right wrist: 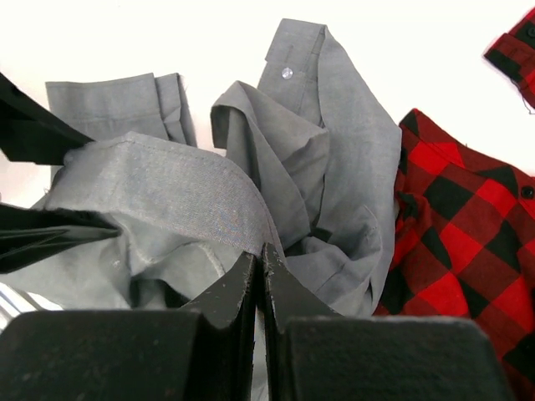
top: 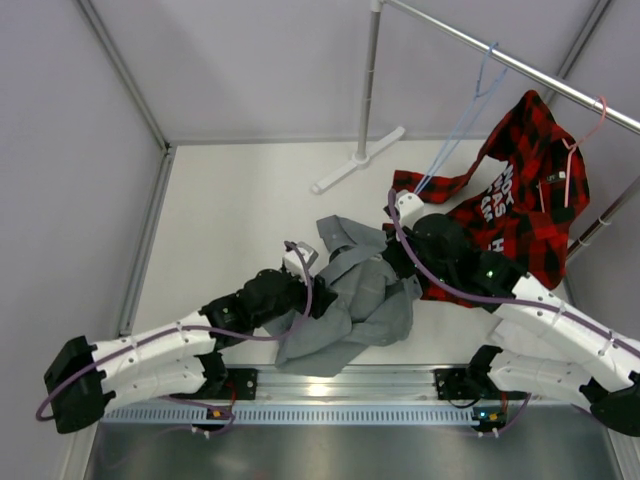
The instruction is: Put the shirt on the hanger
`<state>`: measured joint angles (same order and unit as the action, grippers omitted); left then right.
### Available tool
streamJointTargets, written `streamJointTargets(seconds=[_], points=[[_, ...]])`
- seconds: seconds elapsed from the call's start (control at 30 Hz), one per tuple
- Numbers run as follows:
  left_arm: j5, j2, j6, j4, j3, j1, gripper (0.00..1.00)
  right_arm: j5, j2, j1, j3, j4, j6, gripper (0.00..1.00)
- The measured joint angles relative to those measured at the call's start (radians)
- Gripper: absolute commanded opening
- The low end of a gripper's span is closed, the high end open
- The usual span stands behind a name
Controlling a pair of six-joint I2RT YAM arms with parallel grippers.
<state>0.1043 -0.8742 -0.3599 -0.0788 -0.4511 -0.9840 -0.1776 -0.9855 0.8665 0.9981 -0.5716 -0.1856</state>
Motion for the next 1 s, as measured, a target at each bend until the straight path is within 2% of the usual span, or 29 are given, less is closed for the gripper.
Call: streamJointTargets(seconds=[0.1,0.17,0.27,0.3,0.4,0.57,0.8,1.0], points=[[0.069,-0.057,0.009,0.016,-0.041,-0.032,0.42,0.014,0.0,-0.004,0.012,-0.008,0.005,0.0],[0.105,-0.062,0.018,0.029,-0.067,-0.047,0.35,0.017,0.0,-0.008,0.019,-0.013,0.01,0.0],[0.143,-0.034,0.025,0.058,-0.109,-0.058,0.43,0.019,-0.001,-0.013,0.019,-0.015,0.011,0.0],[0.15,-0.016,0.027,0.071,-0.123,-0.059,0.58,0.019,-0.003,-0.014,0.019,-0.017,0.011,0.0],[0.16,0.032,0.035,0.11,-0.177,-0.058,0.68,0.027,-0.009,-0.015,0.019,-0.019,0.011,0.0],[0.166,0.051,0.045,0.12,-0.241,-0.058,0.66,0.046,-0.027,-0.018,0.019,-0.021,0.011,0.0],[0.143,-0.022,0.047,0.169,-0.238,-0.06,0.71,0.051,-0.03,-0.019,0.039,-0.028,0.011,0.0],[0.095,0.001,0.045,0.171,-0.187,-0.097,0.72,0.051,-0.056,-0.059,0.052,-0.037,0.011,0.0]])
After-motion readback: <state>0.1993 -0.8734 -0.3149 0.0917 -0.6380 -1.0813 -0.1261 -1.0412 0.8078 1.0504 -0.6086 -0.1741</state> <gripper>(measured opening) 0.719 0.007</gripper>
